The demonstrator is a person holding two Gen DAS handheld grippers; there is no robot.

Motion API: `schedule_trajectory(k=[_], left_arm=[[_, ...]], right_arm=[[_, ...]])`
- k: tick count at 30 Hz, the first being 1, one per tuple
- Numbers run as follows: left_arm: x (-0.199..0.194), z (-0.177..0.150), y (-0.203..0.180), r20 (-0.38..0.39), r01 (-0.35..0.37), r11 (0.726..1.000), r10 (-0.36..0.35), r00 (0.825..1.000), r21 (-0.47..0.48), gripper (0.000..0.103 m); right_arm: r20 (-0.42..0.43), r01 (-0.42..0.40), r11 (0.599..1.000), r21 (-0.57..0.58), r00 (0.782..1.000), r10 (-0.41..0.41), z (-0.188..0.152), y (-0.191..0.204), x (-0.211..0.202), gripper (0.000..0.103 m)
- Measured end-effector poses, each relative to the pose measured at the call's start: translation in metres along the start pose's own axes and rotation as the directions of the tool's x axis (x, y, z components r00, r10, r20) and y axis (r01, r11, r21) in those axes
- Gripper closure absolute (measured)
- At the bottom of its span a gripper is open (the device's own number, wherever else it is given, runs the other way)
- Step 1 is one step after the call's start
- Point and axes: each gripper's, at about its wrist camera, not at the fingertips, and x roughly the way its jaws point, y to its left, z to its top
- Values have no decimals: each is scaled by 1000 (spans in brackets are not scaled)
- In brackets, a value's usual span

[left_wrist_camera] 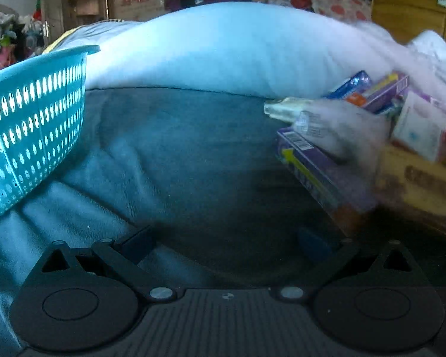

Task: Organize objects
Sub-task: 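Move both grippers toward the pile of medicine boxes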

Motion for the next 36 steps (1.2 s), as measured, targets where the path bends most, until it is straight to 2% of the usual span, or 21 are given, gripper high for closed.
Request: schedule_trajectory(k=[11, 14, 16, 19, 24, 27, 29, 32, 36], left_arm=[[-6, -1, 2, 1, -8, 1000, 8, 1000, 9, 0], [-6, -1, 2, 2, -8, 1000, 7, 1000, 8, 0], [-2, 0, 0, 2, -9, 1000, 9, 1000, 9, 0], [-2, 0, 1, 2, -9, 1000, 8, 1000, 8, 0], [-2, 0, 1, 3, -9, 1000, 9, 1000, 8, 0], [-2, 0, 1, 2, -9, 1000, 9, 1000, 8, 0], [-2, 0, 1, 2, -10, 1000, 10, 1000, 8, 0], [-2, 0, 1, 1, -10, 1000, 10, 1000, 8, 0], [-2, 0, 1, 1, -11, 1000, 11, 1000, 8, 0]], right_arm=[[44, 7, 1000, -10, 999, -7, -7, 6, 1, 0], [39, 18, 1000, 20, 999, -19, -8, -2, 0, 0], [2, 32, 998, 55, 999, -32, -4, -6, -5, 0], [-75, 73, 979, 191, 995, -59, -3, -25, -7, 0], [-232, 186, 935, 302, 966, -118, -12, -43, -14, 0], [-325, 217, 911, 351, 940, -99, -24, -47, -18, 0], [-379, 215, 910, 354, 923, -70, -33, -44, -17, 0], [-438, 235, 891, 388, 898, -46, -47, -44, -15, 0], [-461, 258, 875, 409, 886, -46, -55, -49, -10, 1]])
